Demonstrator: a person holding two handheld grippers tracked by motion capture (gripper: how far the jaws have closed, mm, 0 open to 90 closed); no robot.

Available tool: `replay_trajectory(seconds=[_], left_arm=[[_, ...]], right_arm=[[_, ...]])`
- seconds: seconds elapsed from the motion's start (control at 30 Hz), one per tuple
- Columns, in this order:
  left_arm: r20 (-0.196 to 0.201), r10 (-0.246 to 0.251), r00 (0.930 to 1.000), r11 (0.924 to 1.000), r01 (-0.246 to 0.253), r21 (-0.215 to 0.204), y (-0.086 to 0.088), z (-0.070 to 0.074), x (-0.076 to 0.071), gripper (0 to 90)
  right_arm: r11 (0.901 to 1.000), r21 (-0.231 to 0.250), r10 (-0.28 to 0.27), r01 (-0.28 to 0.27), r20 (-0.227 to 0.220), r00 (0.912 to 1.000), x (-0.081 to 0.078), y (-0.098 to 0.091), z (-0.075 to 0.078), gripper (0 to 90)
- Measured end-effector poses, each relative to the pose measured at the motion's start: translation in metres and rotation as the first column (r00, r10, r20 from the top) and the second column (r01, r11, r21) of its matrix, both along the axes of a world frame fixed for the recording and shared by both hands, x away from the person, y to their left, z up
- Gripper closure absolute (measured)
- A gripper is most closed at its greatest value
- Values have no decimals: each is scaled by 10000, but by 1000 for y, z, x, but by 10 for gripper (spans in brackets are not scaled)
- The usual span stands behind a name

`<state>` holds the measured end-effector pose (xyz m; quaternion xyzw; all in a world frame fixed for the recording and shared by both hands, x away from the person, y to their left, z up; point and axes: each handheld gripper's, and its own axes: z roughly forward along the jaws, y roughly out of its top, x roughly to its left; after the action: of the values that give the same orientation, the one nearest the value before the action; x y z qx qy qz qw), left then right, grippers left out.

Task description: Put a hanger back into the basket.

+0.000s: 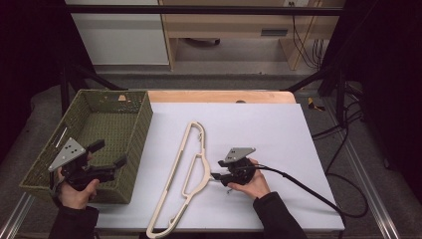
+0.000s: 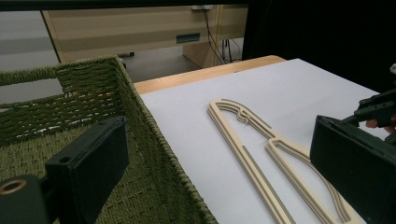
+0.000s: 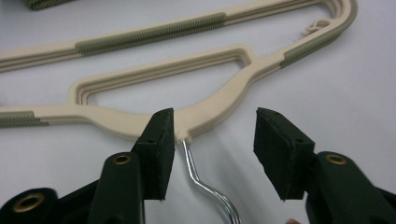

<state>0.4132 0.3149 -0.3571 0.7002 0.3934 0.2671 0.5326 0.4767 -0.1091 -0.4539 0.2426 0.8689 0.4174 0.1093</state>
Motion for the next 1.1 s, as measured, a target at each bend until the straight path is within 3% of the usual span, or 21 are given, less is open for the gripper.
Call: replay_trajectory(seconds=[0.3,0.63,0.87,1.1], left_arm=[[48,-35,10000,10000,35,-45,0,1,-1,48],[-55,-184,9998,9998,185,98,-7,-1,1,50],[-90,-277,9996,9993,279,243,-10,-1,1,51],[-103,-450,9989,9982,453,396,-19,-2,0,54]], right_arm=[[9977,-517,423,-439,-322,9986,1,5,-16,676],[9920,-357,1183,-1207,-641,9909,4,4,-26,837],[9861,-66,1654,-1661,-628,9842,7,0,-27,885],[9801,-142,1968,-1978,-556,9789,7,-1,-24,890]])
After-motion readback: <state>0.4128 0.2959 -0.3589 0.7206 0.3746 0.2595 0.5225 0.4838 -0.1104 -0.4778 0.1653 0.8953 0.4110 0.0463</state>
